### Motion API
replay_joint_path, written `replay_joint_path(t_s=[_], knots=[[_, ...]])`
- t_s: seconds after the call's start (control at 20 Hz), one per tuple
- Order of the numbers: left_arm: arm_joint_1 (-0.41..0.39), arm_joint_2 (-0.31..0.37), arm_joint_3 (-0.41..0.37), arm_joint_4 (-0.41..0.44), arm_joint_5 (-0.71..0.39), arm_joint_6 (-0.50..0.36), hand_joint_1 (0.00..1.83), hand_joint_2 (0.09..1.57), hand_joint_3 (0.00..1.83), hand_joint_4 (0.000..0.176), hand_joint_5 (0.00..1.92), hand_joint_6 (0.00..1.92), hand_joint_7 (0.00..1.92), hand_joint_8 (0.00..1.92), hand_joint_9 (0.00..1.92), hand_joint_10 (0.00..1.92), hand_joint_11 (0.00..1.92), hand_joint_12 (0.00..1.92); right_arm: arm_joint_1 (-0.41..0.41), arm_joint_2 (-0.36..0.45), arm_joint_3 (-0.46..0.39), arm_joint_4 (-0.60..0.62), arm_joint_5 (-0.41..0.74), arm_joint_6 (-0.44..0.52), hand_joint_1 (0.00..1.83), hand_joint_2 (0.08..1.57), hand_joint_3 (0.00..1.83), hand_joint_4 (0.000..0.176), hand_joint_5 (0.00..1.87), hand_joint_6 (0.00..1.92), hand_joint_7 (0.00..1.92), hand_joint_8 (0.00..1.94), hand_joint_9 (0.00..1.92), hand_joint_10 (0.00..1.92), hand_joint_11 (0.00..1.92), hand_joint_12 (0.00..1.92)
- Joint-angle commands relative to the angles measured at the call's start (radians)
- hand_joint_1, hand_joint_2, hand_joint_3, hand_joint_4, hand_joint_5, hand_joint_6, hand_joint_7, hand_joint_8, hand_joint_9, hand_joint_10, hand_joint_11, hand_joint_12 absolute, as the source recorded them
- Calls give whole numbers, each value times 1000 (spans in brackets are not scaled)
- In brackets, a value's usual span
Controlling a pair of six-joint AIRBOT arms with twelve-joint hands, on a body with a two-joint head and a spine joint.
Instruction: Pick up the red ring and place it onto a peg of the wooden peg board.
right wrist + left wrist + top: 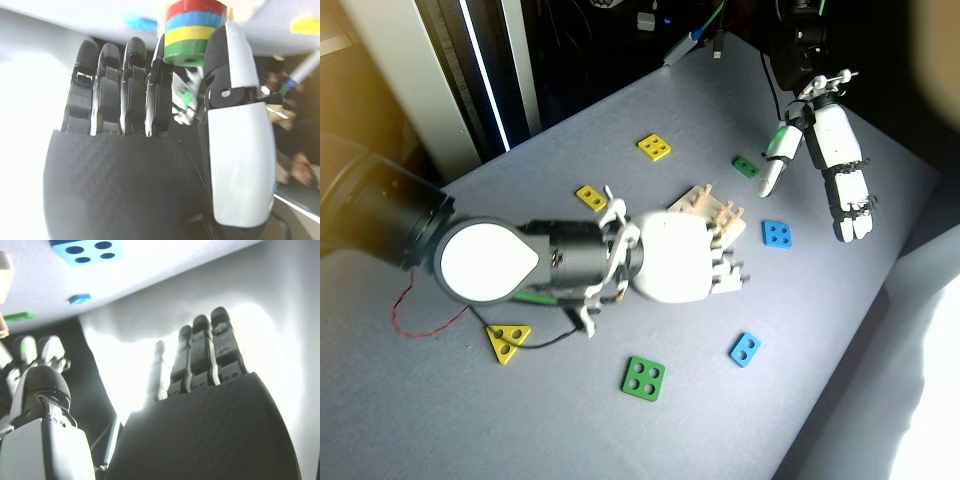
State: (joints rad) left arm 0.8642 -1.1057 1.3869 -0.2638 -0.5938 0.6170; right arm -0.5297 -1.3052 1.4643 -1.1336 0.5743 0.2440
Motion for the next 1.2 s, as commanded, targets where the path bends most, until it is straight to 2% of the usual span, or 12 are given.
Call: replay_joint_path(t_s=[0.0, 0.2, 0.25, 0.35, 0.45, 0.55, 0.6, 0.85, 0.95, 1.0, 1.05, 1.15], knots=[[-5, 1, 9, -13, -112, -4, 343, 1002, 0, 157, 0, 0, 0, 0, 0, 0, 0, 0, 26, -1, -8, 40, 73, 5, 1069, 1196, 0, 0, 829, 1240, 598, 24, 368, 26, 0, 984], [-4, 0, 16, -21, -109, -4, 365, 1001, 0, 157, 0, 0, 0, 0, 0, 0, 0, 0, 64, -2, -42, -12, 89, 5, 1089, 1183, 0, 0, 850, 1207, 612, 19, 363, 18, 0, 872], [-4, -1, 18, -24, -109, -4, 357, 1000, 0, 169, 0, 0, 0, 0, 0, 0, 0, 0, 74, -2, -50, -23, 92, 5, 1104, 1177, 0, 0, 861, 1188, 616, 16, 367, 17, 0, 946], [-4, -2, 20, -26, -109, -4, 336, 1019, 3, 142, 0, 0, 0, 0, 0, 0, 0, 0, 86, -3, -61, -37, 100, 5, 1144, 1143, 0, 0, 928, 1082, 665, 28, 421, 34, 0, 1010], [-7, -6, 23, -26, -107, -4, 329, 1020, 3, 144, 0, 0, 0, 0, 0, 0, 0, 0, 95, -6, -69, -49, 105, 5, 1132, 1141, 0, 0, 927, 1087, 656, 17, 405, 21, 0, 811], [-9, -11, 28, -26, -104, -4, 324, 1020, 3, 149, 0, 0, 0, 0, 0, 0, 0, 0, 102, -11, -72, -62, 108, 5, 1131, 1140, 0, 0, 928, 1084, 659, 17, 409, 22, 0, 795], [-11, -13, 29, -25, -103, -4, 324, 1018, 1, 157, 0, 0, 0, 0, 0, 0, 0, 0, 103, -14, -72, -65, 109, 5, 1132, 1133, 0, 0, 944, 1059, 660, 13, 409, 18, 0, 868], [-21, -15, 32, -18, -97, -4, 322, 1008, 0, 158, 0, 0, 0, 0, 0, 0, 0, 0, 105, -31, -70, -90, 95, 5, 1160, 1107, 0, 0, 998, 970, 689, 17, 433, 21, 0, 909], [-24, -15, 32, -18, -96, -4, 335, 1008, 0, 149, 0, 0, 0, 0, 0, 0, 0, 0, 105, -38, -69, -101, 88, 5, 1157, 1113, 0, 0, 982, 998, 693, 11, 449, 19, 0, 1221], [-25, -15, 32, -17, -96, -4, 337, 1007, 0, 142, 0, 0, 0, 0, 0, 0, 0, 0, 105, -40, -69, -105, 84, 5, 1140, 1117, 1, 0, 975, 1013, 695, 8, 449, 15, 0, 1281], [-27, -15, 32, -15, -96, -4, 330, 1009, 0, 144, 0, 0, 0, 0, 0, 0, 0, 0, 104, -42, -68, -110, 80, 5, 1136, 1121, 2, 0, 965, 1029, 690, 4, 447, 11, 0, 1275], [-28, -15, 32, -14, -95, -4, 322, 1009, 0, 135, 0, 0, 0, 0, 0, 0, 0, 0, 103, -47, -61, -111, 76, 5, 1148, 1119, 0, 0, 969, 1020, 691, 3, 450, 11, 0, 1220]])
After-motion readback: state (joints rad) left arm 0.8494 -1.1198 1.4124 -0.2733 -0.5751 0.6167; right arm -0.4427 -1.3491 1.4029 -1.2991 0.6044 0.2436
